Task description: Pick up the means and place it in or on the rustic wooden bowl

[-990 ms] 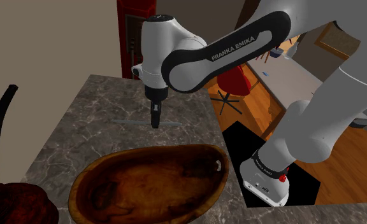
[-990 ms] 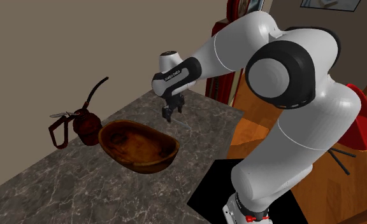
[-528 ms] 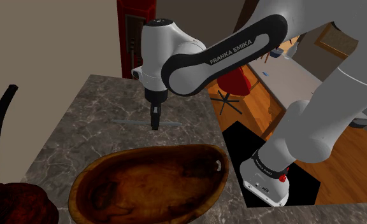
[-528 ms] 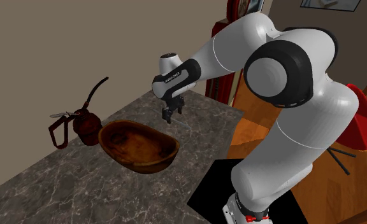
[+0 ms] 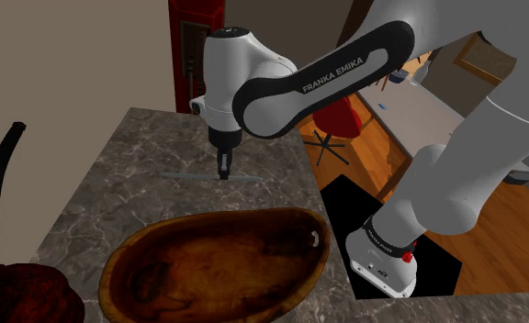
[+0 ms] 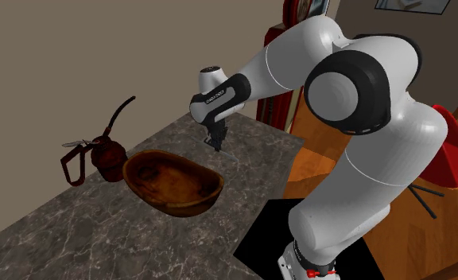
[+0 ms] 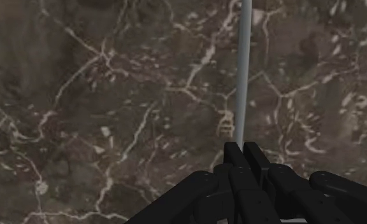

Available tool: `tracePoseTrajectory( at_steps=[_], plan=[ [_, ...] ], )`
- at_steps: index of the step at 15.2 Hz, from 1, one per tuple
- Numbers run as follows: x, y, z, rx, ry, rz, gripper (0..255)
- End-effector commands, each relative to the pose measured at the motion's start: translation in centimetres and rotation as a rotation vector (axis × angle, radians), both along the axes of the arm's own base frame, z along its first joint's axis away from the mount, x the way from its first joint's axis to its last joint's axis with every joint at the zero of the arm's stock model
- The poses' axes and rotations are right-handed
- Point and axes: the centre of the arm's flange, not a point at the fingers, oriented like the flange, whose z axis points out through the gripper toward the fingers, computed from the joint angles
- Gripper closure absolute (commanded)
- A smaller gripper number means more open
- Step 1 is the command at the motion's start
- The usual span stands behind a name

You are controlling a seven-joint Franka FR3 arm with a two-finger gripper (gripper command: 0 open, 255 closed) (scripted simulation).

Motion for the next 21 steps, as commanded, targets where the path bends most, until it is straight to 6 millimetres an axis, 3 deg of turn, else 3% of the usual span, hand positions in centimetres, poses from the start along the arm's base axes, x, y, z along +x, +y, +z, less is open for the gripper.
tracePoseTrajectory(
  at_steps=[1, 3, 21],
  plan=[
    [0.0, 0.0, 0.0, 0.000, 0.000, 0.000, 255],
    [0.0, 0.0, 0.0, 0.000, 0.000, 0.000, 255],
    [0.0, 0.0, 9.5, 0.000, 0.000, 0.000, 255]
  ],
)
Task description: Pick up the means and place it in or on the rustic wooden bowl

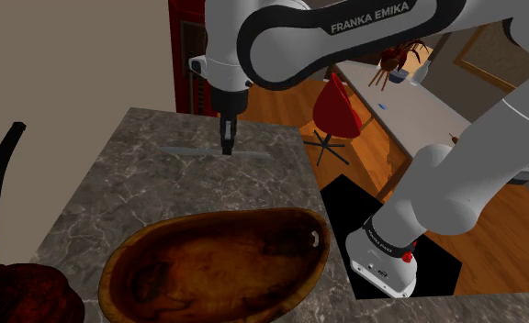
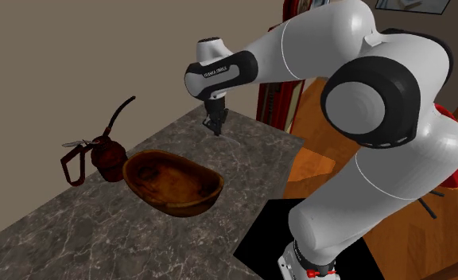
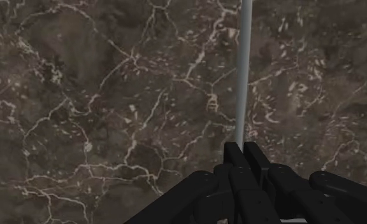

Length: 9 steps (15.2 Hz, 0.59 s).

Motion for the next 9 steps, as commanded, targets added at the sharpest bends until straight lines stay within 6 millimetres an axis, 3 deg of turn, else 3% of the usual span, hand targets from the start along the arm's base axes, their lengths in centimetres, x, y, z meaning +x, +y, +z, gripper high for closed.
tracePoseTrajectory(
  at_steps=[1, 9],
  plan=[
    [-0.1, 0.1, 1.1, 0.000, 0.000, 0.000, 255],
    [-0.1, 0.1, 5.4, 0.000, 0.000, 0.000, 255]
  ],
)
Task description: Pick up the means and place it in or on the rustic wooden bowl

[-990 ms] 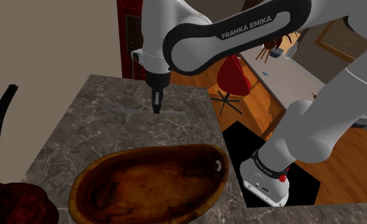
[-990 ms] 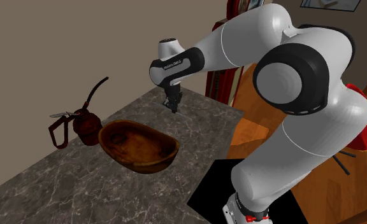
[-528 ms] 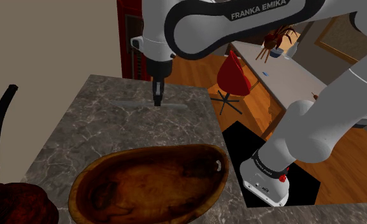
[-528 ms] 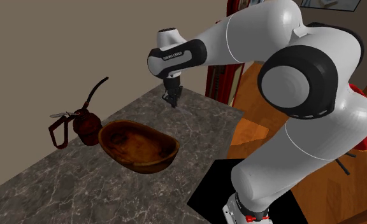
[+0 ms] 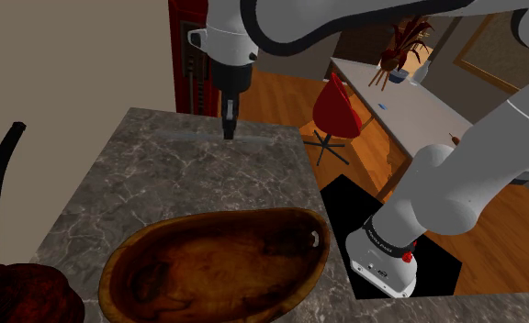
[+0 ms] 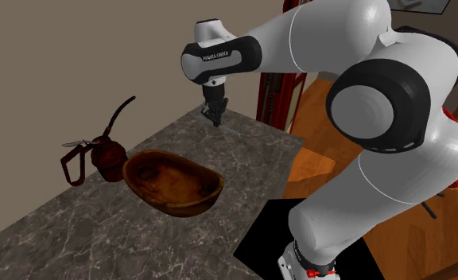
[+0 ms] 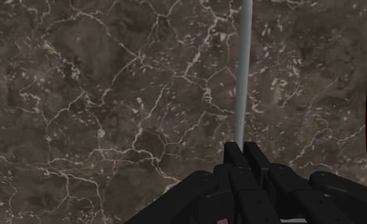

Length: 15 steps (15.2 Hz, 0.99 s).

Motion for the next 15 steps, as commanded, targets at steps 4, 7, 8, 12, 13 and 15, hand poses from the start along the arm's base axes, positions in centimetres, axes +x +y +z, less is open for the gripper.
tracePoseTrajectory(
  at_steps=[4, 7, 8, 12, 13, 15],
  plan=[
    [0.0, 0.0, 2.7, 0.000, 0.000, 0.000, 255],
    [0.0, 0.0, 4.3, 0.000, 0.000, 0.000, 255],
    [0.0, 0.0, 4.8, 0.000, 0.000, 0.000, 255],
    [0.0, 0.0, 6.9, 0.000, 0.000, 0.000, 255],
    [0.0, 0.0, 7.4, 0.000, 0.000, 0.000, 255],
    [0.0, 0.0, 8.5, 0.000, 0.000, 0.000, 255]
  ],
)
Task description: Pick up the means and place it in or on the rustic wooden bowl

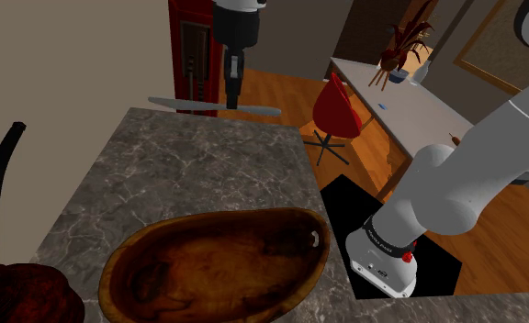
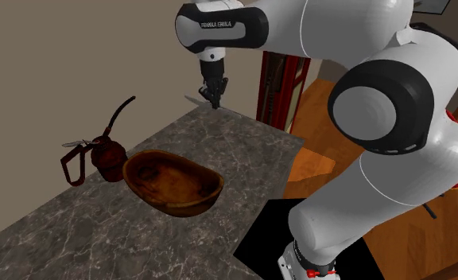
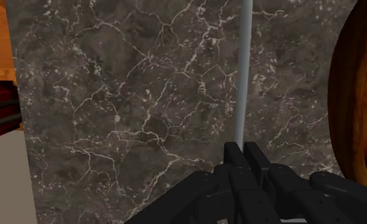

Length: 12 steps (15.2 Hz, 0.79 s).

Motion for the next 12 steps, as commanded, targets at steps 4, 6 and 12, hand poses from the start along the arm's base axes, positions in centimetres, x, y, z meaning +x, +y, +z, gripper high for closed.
tracePoseTrajectory(
  at_steps=[4, 6, 12],
  plan=[
    [-2.3, 1.4, 1.7, 0.000, 0.000, 0.000, 255],
    [-4.5, 2.7, 2.0, 0.000, 0.000, 0.000, 255],
    [-11.3, 6.8, 2.6, 0.000, 0.000, 0.000, 255]
  ],
)
